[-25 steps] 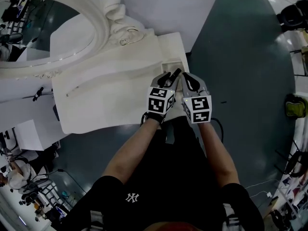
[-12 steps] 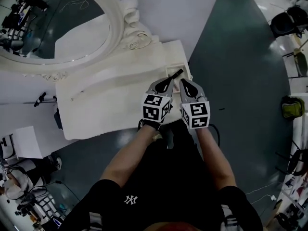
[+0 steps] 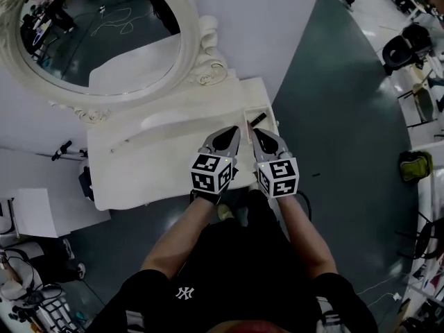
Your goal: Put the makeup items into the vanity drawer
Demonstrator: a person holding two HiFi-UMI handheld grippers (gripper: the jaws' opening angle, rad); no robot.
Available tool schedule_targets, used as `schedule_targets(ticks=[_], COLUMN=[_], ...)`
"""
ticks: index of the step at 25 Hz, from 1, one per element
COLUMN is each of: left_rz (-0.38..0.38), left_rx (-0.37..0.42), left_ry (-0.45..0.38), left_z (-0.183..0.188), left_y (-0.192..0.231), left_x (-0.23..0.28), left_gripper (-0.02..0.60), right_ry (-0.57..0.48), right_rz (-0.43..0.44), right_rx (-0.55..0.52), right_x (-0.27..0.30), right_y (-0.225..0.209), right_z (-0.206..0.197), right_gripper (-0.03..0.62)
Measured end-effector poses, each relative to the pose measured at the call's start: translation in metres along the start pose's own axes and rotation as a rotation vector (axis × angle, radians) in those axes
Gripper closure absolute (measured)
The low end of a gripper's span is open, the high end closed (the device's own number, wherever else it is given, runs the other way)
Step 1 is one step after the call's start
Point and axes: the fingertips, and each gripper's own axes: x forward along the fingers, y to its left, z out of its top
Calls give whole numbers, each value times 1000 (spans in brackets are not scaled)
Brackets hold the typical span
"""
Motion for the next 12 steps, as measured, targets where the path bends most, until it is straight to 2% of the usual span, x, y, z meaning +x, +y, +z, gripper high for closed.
schedule_targets(ticks=[12], left_rz=[-8], left_rx=[14], left_ry=[-96], left_z=[35], left_y=[-6], left_x=[-65], left_gripper=[580], right_ry=[-57], right_rz=[55], right_rx=[-10], right_x=[-19], right_y=[55], right_z=[32], right_gripper=[571])
